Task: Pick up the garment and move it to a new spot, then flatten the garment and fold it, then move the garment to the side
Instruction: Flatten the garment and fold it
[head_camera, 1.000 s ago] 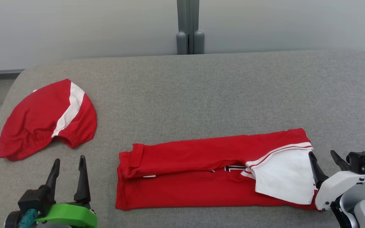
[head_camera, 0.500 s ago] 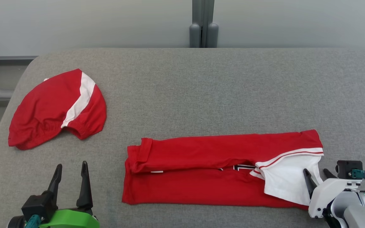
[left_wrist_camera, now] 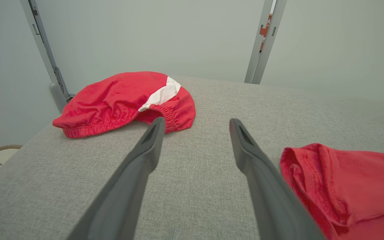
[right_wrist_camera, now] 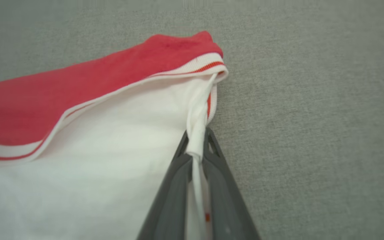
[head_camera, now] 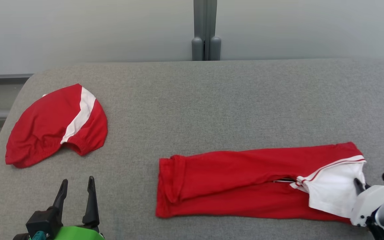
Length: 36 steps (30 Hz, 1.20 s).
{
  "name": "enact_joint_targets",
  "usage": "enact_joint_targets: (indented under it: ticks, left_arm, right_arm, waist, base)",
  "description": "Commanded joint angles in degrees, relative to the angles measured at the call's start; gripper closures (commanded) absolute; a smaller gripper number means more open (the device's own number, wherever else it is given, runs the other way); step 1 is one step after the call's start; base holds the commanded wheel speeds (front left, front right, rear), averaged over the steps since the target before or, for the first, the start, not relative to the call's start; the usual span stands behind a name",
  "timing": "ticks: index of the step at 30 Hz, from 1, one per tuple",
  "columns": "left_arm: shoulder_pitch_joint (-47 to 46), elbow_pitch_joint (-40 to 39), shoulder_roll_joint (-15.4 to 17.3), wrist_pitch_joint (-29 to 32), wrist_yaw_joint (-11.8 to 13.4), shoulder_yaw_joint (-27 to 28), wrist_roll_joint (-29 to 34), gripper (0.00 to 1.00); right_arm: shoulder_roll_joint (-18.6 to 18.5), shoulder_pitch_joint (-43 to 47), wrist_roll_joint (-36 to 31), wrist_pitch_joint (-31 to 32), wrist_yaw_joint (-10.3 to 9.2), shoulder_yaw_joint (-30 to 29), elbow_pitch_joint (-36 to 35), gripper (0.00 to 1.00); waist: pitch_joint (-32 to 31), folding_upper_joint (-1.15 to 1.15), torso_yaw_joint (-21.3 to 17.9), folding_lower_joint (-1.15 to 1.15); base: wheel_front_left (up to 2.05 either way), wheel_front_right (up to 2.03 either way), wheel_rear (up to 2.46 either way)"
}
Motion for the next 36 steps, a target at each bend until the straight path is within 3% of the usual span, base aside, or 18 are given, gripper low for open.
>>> enact_joint_targets:
  ticks: [1,8,17,29,36]
  left_arm:
    - [0.9,0.0,0.0,0.0,-0.2,0.2,0.3,0.00]
    - [1.5,-0.3,-0.2,0.0,-0.3,0.4,0.2,0.00]
    - [2.0,0.2,-0.2,0.0,-0.4,0.4,-0.3,0.00]
    - [2.2,0.9,-0.2,0.0,-0.3,-0.6,-0.9,0.00]
    - [1.3,1.1,-0.2,0.0,-0.4,-1.4,-0.7,0.00]
  right_arm:
    - [-1.2,0.7,0.5,-0.6,-0.16,-0.7,0.5,1.00]
    - [-3.6,1.1,1.7,-1.2,-0.14,-0.9,-1.1,1.00]
    - [-0.9,3.5,2.7,-0.6,-0.12,1.2,-11.7,1.00]
    - [6.2,9.0,2.2,7.9,-0.09,5.8,-32.9,1.00]
    - [13.5,8.1,1.0,10.8,-0.09,11.7,-35.5,1.00]
  waist:
    - [-0.8,0.00,-0.8,0.00]
    - [-1.3,0.00,-2.1,0.00]
    - [-2.6,0.00,-3.1,0.00]
    - [-4.0,0.00,-2.6,0.00]
    - [-3.8,0.00,-0.6,0.00]
  base:
    - [0.00,0.00,0.00]
    - [0.00,0.00,0.00]
    - [0.00,0.00,0.00]
    - [0.00,0.00,0.00]
    - [0.00,0.00,0.00]
